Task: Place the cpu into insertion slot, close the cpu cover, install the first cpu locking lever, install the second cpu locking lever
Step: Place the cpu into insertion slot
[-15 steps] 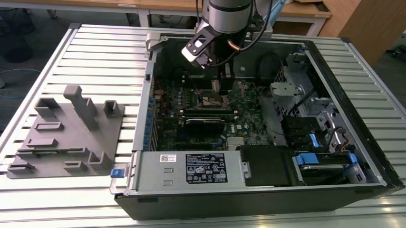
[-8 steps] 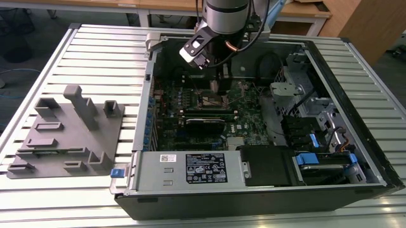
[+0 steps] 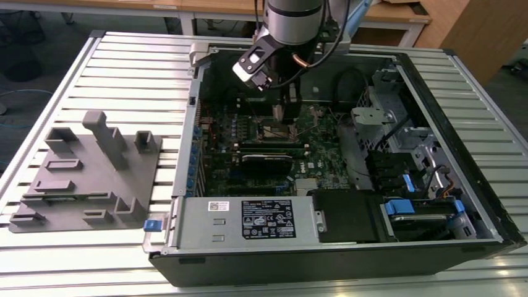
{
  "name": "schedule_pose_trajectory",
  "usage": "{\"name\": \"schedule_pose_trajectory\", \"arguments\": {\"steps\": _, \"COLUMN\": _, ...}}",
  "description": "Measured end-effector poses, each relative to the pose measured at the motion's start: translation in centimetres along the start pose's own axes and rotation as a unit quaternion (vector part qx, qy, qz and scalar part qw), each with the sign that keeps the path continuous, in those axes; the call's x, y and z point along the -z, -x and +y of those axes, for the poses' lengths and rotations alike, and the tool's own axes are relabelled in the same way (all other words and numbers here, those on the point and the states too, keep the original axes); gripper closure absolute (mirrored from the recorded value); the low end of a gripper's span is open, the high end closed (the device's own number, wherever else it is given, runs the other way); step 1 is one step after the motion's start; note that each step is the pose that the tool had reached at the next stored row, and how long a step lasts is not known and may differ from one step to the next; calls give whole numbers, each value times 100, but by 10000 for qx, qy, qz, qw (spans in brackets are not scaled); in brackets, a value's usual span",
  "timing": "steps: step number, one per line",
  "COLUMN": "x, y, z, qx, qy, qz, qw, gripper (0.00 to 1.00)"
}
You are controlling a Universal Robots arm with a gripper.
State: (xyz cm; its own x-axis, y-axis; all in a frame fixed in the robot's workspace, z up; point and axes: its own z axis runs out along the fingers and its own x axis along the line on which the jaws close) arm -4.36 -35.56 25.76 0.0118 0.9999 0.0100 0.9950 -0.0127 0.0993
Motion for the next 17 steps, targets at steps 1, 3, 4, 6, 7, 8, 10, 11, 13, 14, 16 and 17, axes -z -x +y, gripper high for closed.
{"name": "schedule_pose_trajectory", "arguments": {"steps": 1, "x": -9, "y": 0, "z": -6, "qx": 0, "qy": -1, "qz": -1, "qw": 10000, "gripper": 46}}
{"name": "schedule_pose_trajectory", "arguments": {"steps": 3, "x": -40, "y": 0, "z": -18, "qx": 1, "qy": -1, "qz": -1, "qw": 10000, "gripper": 46}}
{"name": "schedule_pose_trajectory", "arguments": {"steps": 4, "x": -57, "y": -1, "z": -22, "qx": 0, "qy": -1, "qz": -2, "qw": 10000, "gripper": 46}}
{"name": "schedule_pose_trajectory", "arguments": {"steps": 6, "x": -93, "y": 0, "z": -28, "qx": 1, "qy": -1, "qz": -2, "qw": 10000, "gripper": 46}}
{"name": "schedule_pose_trajectory", "arguments": {"steps": 7, "x": -112, "y": 0, "z": -32, "qx": 0, "qy": -1, "qz": -1, "qw": 10000, "gripper": 46}}
{"name": "schedule_pose_trajectory", "arguments": {"steps": 8, "x": -129, "y": 0, "z": -34, "qx": 0, "qy": -1, "qz": -2, "qw": 10000, "gripper": 46}}
{"name": "schedule_pose_trajectory", "arguments": {"steps": 10, "x": -147, "y": -3, "z": -38, "qx": -1, "qy": -1, "qz": -2, "qw": 10000, "gripper": 46}}
{"name": "schedule_pose_trajectory", "arguments": {"steps": 11, "x": -151, "y": -8, "z": -40, "qx": -1, "qy": -2, "qz": -3, "qw": 10000, "gripper": 46}}
{"name": "schedule_pose_trajectory", "arguments": {"steps": 13, "x": -161, "y": -25, "z": -45, "qx": 0, "qy": -1, "qz": -2, "qw": 10000, "gripper": 46}}
{"name": "schedule_pose_trajectory", "arguments": {"steps": 14, "x": -166, "y": -34, "z": -48, "qx": 0, "qy": -1, "qz": -2, "qw": 10000, "gripper": 46}}
{"name": "schedule_pose_trajectory", "arguments": {"steps": 16, "x": -175, "y": -53, "z": -58, "qx": 0, "qy": -1, "qz": -1, "qw": 10000, "gripper": 46}}
{"name": "schedule_pose_trajectory", "arguments": {"steps": 17, "x": -179, "y": -62, "z": -65, "qx": -1, "qy": -1, "qz": -1, "qw": 10000, "gripper": 46}}
